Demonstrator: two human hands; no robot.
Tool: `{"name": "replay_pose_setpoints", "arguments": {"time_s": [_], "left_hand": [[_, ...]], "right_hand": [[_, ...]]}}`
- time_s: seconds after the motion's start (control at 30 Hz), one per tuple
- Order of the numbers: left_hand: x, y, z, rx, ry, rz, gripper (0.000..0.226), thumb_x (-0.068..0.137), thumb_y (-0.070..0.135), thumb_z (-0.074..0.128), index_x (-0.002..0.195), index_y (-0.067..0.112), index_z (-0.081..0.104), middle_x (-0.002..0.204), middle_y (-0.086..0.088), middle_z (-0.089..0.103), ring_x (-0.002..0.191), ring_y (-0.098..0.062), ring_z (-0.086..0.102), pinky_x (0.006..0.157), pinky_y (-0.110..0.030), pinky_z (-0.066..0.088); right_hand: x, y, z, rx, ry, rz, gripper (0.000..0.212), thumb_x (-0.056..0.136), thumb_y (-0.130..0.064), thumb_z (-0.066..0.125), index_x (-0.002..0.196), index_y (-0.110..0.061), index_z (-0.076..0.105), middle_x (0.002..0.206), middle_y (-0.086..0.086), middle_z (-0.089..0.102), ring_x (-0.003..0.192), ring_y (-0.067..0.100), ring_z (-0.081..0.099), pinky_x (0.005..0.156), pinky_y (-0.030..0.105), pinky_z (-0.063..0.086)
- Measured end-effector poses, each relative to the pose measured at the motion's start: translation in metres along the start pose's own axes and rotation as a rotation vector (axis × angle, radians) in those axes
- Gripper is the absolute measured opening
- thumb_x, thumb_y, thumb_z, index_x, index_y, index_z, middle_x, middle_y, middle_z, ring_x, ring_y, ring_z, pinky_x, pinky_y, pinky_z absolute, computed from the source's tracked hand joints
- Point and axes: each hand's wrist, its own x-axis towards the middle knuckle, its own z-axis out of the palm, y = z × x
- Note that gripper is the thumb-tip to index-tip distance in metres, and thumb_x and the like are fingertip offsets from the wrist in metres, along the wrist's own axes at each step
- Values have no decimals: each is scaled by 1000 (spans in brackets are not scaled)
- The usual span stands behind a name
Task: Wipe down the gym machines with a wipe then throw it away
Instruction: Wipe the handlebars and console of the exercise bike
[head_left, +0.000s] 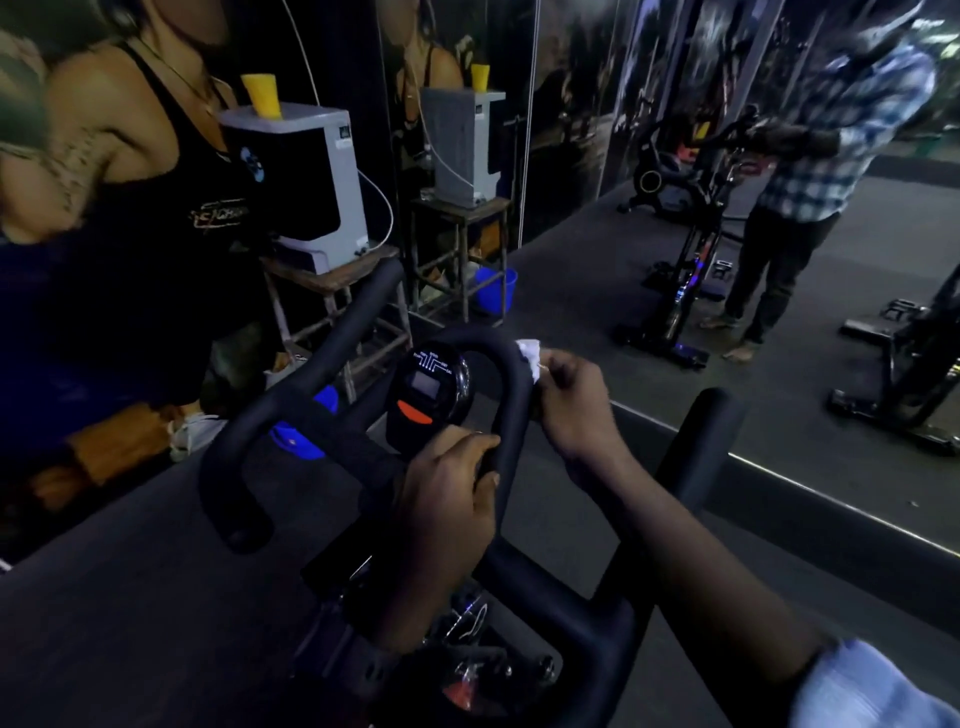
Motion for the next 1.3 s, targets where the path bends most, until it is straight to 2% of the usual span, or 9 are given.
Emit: {"name": "replay_pose_setpoints", "arguments": {"time_s": [0.23,0.37,0.5,0.6,0.7,0.87,1.07,1.17,1.3], "left_hand": [[-3,9,11,169,98,114,27,83,24,51,107,19,63,109,3,62,95,-23,64,80,-37,54],[1,15,18,268,141,184,24,81,14,63,105,17,65,106,2,59,91,-25,61,78,-39,52],[13,13,20,261,100,221,22,83,12,64,104,16,70,104,1,63,90,-26,61,76,-42,54],[22,10,16,381,59,274,12,78,18,68,90,21,70,95,4,65,87,-24,56,73,-41,48],[40,8,8,346,64,245,10,79,24,59,78,22,69,85,3,64,89,-24,55,80,-39,46],[70,0,-24,463,-48,591,8,72,27,74,72,19,72,76,2,65,92,-24,57,102,-39,34],[94,-18,-47,171,-75,592,20,89,34,57,80,20,67,90,3,62,93,-20,53,84,-36,45],[107,-38,-51,-114,-91,423,28,95,38,49,83,19,65,87,7,62,89,-16,54,80,-37,46],[117,-71,-49,-348,-110,277,35,99,37,41,87,16,67,85,11,62,83,-8,61,75,-35,48]], "right_hand": [[-42,-9,-22,-641,90,-567,14,90,-16,65,101,-17,71,81,0,54,71,15,52,62,26,40],[2,-43,-7,-845,-85,-614,12,77,-7,66,81,-18,66,84,5,56,76,26,56,59,27,41],[23,-60,9,-936,-183,-704,30,70,0,63,73,-26,49,77,-3,48,72,24,57,60,20,19],[-2,-47,-17,-1014,-216,-708,6,89,-25,55,87,-27,60,79,-7,49,72,14,52,60,22,26],[12,-53,-8,-947,-236,-597,7,83,-30,57,81,-25,61,71,-12,46,67,5,46,60,21,30],[66,-61,24,-951,-316,-533,30,87,-39,57,86,-12,70,87,6,65,81,22,64,69,30,49],[40,-79,2,-1008,-286,-699,21,75,-22,49,67,-13,65,65,3,62,55,21,62,52,22,38],[70,-80,37,-1024,-295,-619,22,79,-22,56,82,-12,75,80,8,72,72,23,69,65,26,49],[62,-85,11,-1002,-343,-492,13,87,-23,65,88,-13,75,86,-7,71,74,0,59,65,14,39]]}}
